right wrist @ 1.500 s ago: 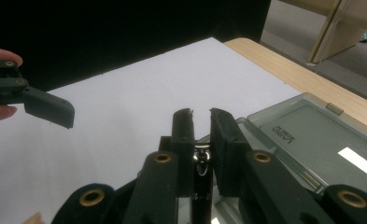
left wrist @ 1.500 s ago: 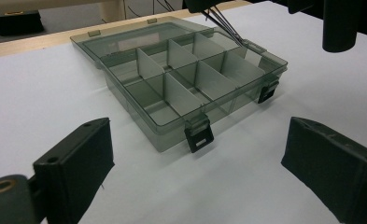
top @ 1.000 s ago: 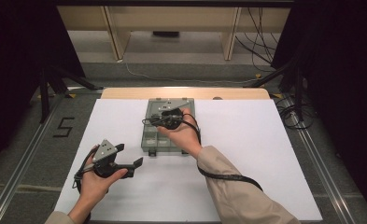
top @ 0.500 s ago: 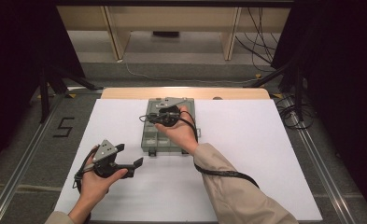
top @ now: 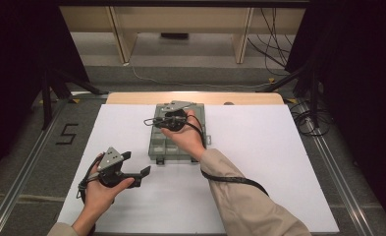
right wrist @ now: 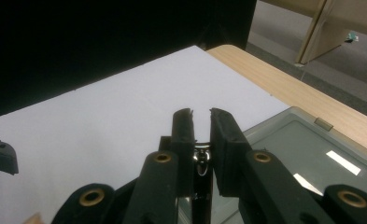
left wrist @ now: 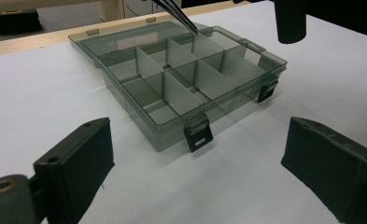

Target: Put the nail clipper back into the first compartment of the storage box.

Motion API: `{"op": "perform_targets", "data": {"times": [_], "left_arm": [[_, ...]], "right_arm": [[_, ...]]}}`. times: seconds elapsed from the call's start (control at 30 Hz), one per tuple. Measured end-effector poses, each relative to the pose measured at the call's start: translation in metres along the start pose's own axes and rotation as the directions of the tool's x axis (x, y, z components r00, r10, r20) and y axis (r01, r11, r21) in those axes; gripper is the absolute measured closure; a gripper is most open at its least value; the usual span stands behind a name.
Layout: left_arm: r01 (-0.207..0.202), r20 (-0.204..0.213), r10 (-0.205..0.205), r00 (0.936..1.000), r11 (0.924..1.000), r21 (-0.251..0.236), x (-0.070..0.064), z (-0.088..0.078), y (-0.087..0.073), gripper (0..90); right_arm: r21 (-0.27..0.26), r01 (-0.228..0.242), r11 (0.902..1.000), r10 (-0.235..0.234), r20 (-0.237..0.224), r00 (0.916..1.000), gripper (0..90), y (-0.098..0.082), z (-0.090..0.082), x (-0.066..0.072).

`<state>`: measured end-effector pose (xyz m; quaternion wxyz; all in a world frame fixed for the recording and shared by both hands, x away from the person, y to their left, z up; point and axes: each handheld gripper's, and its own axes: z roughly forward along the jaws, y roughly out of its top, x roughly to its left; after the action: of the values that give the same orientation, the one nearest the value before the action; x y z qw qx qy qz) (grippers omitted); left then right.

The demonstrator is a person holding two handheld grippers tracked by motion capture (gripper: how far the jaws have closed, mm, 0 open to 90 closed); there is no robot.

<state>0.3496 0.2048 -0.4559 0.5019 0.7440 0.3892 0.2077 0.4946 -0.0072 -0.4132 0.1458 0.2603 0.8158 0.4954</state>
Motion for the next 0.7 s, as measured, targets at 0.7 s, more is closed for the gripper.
{"op": "perform_targets", "data": {"times": [0.7], "left_arm": [[0.016, 0.002, -0.016, 0.9999, 0.9999, 0.006, -0.001, -0.001, 0.0, 7.9]], "right_arm": [[0.002, -0.019, 0.9998, 0.019, 0.005, 0.9998, 80.9, 0.005, 0.011, -0.004]]}}
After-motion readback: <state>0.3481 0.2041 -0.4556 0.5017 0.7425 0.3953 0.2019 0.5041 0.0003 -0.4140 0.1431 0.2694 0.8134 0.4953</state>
